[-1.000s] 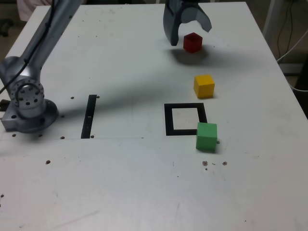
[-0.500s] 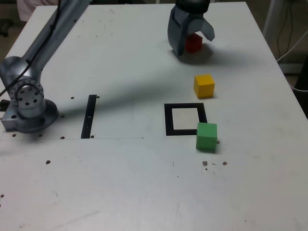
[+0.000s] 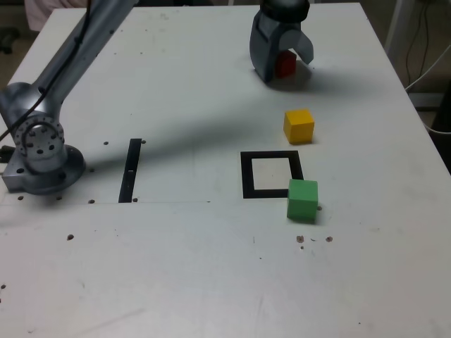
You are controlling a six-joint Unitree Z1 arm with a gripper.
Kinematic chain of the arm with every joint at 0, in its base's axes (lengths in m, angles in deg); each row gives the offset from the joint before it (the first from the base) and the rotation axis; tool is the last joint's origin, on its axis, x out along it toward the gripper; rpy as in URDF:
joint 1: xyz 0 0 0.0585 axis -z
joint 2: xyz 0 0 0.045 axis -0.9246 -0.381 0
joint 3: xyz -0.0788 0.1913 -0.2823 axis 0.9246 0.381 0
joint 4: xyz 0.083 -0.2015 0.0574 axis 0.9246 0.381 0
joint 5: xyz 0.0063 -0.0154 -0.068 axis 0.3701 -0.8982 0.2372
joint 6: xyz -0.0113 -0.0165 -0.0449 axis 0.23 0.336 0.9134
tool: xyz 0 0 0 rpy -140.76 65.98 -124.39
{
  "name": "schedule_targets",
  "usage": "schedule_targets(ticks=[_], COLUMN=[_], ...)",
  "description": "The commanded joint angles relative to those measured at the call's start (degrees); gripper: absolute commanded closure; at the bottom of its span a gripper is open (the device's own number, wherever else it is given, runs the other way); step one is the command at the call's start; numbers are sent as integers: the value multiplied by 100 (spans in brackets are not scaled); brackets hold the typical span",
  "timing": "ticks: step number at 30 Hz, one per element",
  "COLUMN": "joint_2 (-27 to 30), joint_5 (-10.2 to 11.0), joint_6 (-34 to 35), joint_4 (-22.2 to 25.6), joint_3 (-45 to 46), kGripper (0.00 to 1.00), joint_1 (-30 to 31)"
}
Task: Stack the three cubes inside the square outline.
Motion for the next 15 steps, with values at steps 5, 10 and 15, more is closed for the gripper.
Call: schedule_targets(ticks=[5,10,15], joint_2=[56,131,173], joint_5=[142,284,354], joint_6=[11,76,89], joint_4=[0,-90,-212], joint_3=[-39,-7,68], kGripper=[39,54,59], joint_1=[-22,-22,-21])
